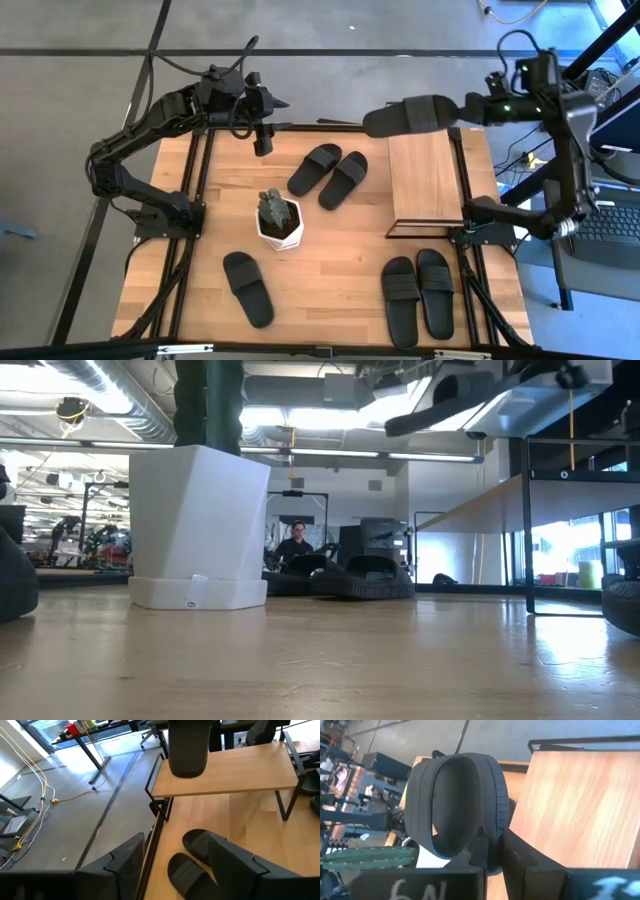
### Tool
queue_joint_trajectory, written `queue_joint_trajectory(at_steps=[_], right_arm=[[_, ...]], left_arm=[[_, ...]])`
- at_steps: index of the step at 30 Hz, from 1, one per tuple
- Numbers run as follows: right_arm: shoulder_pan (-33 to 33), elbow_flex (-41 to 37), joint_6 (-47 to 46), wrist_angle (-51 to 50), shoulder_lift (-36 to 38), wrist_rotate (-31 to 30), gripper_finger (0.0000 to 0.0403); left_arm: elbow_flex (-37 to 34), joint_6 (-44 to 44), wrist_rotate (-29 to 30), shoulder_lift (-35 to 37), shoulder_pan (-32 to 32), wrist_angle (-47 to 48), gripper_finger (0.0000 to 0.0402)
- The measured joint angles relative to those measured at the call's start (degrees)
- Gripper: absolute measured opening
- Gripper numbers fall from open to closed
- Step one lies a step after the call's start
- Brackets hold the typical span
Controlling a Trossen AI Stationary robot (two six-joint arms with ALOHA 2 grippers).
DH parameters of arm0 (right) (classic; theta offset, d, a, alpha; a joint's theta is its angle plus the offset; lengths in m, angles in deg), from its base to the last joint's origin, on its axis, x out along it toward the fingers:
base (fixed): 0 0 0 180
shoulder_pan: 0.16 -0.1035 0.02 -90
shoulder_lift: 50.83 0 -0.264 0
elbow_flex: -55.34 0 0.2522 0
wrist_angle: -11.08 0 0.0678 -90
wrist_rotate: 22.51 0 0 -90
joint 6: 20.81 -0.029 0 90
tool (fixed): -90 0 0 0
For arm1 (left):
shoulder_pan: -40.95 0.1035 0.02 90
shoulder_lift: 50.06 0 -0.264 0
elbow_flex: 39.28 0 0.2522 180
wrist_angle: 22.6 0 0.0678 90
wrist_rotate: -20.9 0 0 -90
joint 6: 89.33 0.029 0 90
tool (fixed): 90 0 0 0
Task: Pick and place slides into the shelf
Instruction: Put the black slide on the shelf
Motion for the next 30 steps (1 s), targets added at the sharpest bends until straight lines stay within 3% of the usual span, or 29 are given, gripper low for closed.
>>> queue_joint_trajectory(at_steps=[6,17,30], right_arm=[[0.0,0.0,-2.3,-1.1,4.4,-3.6,0.0032],[0.8,0.0,1.2,-4.7,3.5,-7.1,0.0032],[10.8,0.0,10.4,-8.5,1.3,-8.2,0.0031]], left_arm=[[0.0,-0.4,0.0,0.0,0.0,0.1,0.0207],[0.0,-2.6,0.0,0.0,0.0,3.6,0.0207],[0.0,-3.4,0.0,0.0,0.0,6.6,0.0207]])
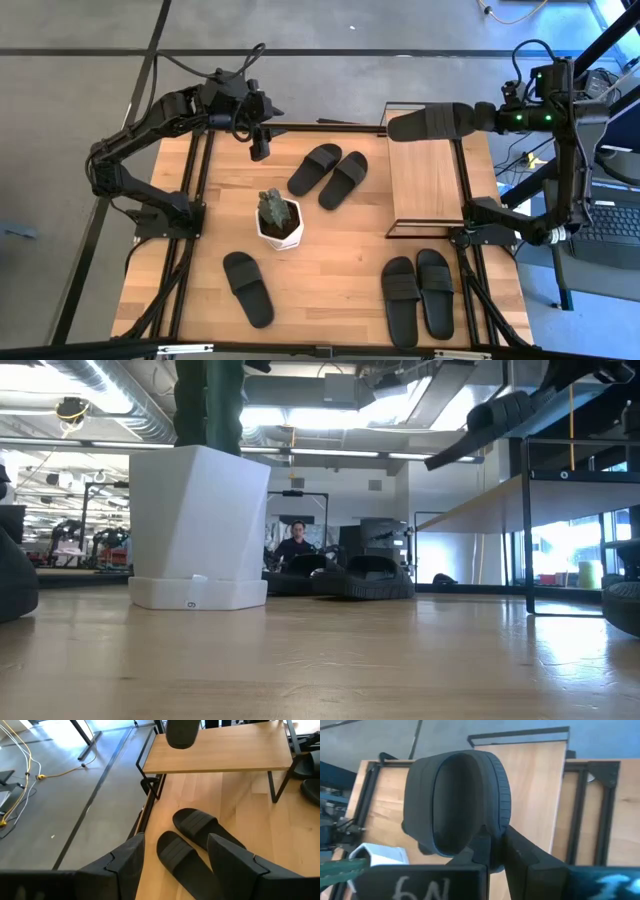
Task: Pick and place slides into the shelf
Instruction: Put the black slide on the shelf
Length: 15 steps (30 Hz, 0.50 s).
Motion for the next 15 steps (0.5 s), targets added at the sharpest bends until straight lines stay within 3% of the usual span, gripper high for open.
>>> queue_joint_trajectory(at_steps=[15], right_arm=[[6.1,-0.8,3.9,0.1,-3.4,-0.1,0.0031]], left_arm=[[0.0,-0.1,0.0,0.0,0.0,1.3,0.0207]])
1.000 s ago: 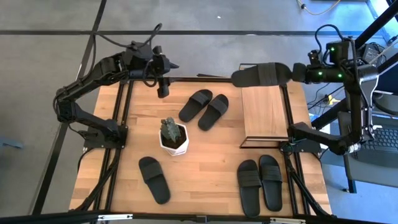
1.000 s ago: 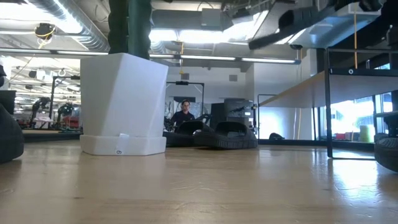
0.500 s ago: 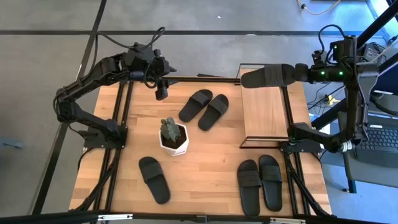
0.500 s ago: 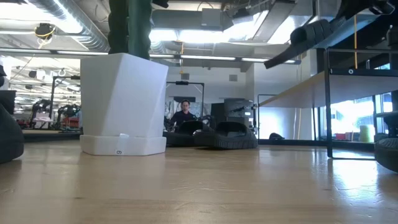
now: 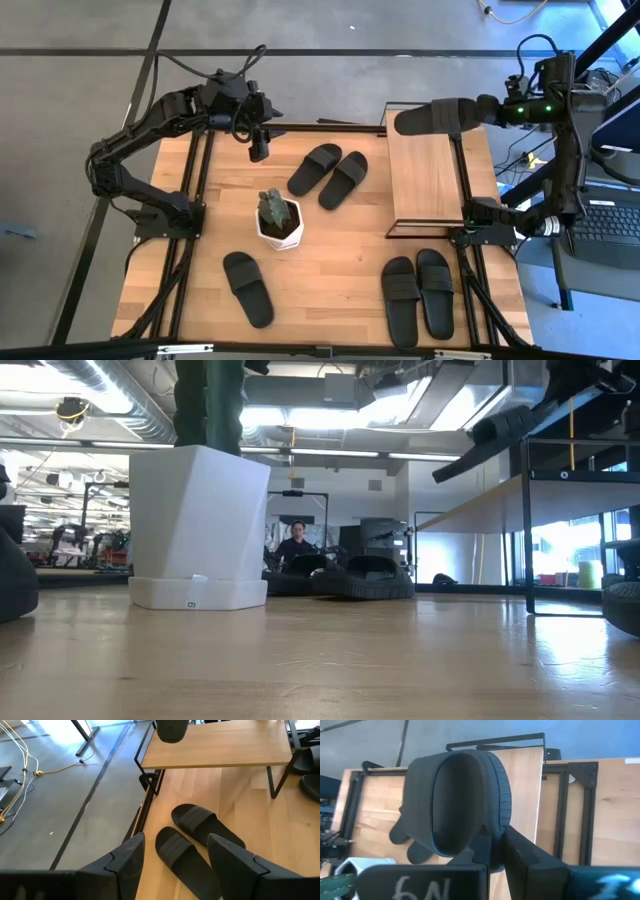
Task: Pick and place slides into the shelf
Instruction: Put the black slide on the shelf
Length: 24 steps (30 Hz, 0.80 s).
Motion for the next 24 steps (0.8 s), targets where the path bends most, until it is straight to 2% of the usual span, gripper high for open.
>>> queue_joint_trajectory(at_steps=[5,11,24], right_arm=[[0.0,-9.0,1.0,-0.1,1.7,-3.4,0.0031],[0.0,-21.0,2.0,6.5,6.2,-3.2,0.0031],[1.4,-33.2,2.3,11.7,7.7,-6.1,0.0031]], left_arm=[[0.0,0.0,0.0,0.0,0.0,0.2,0.0207],[0.0,0.0,0.0,0.0,0.0,0.1,0.0207],[0.0,-1.4,0.0,0.0,0.0,0.2,0.0207]])
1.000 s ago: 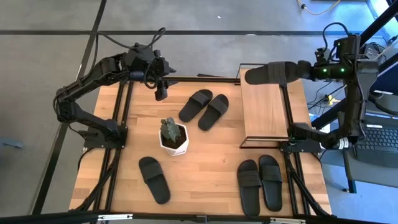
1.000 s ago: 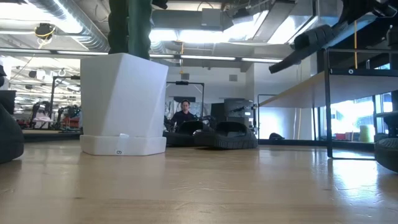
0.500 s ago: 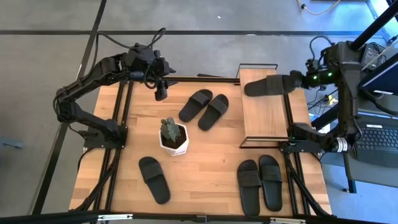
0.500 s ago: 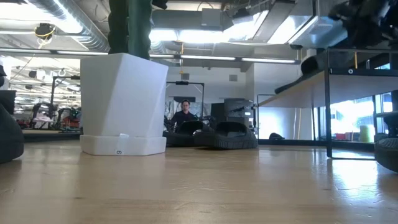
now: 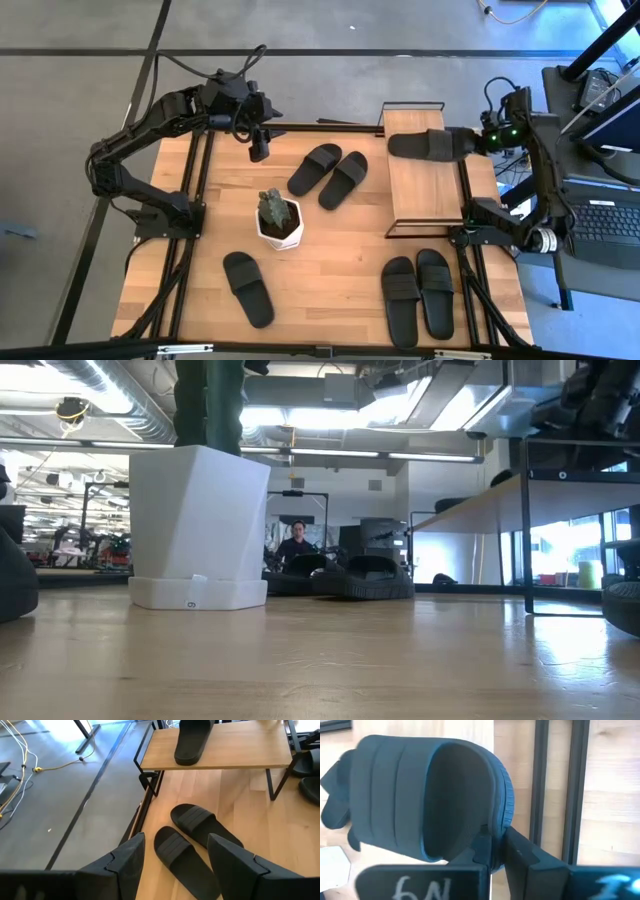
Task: Pick and place slides into the shelf
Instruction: Put the black slide on the shelf
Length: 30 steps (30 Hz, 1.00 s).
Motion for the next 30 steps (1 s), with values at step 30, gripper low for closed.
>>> queue_joint_trajectory(at_steps=[30], right_arm=[[6.5,-8.3,5.9,6.0,0.0,5.0,0.0064]], left_arm=[[0.0,-1.5,0.0,0.0,0.0,0.3,0.0207]])
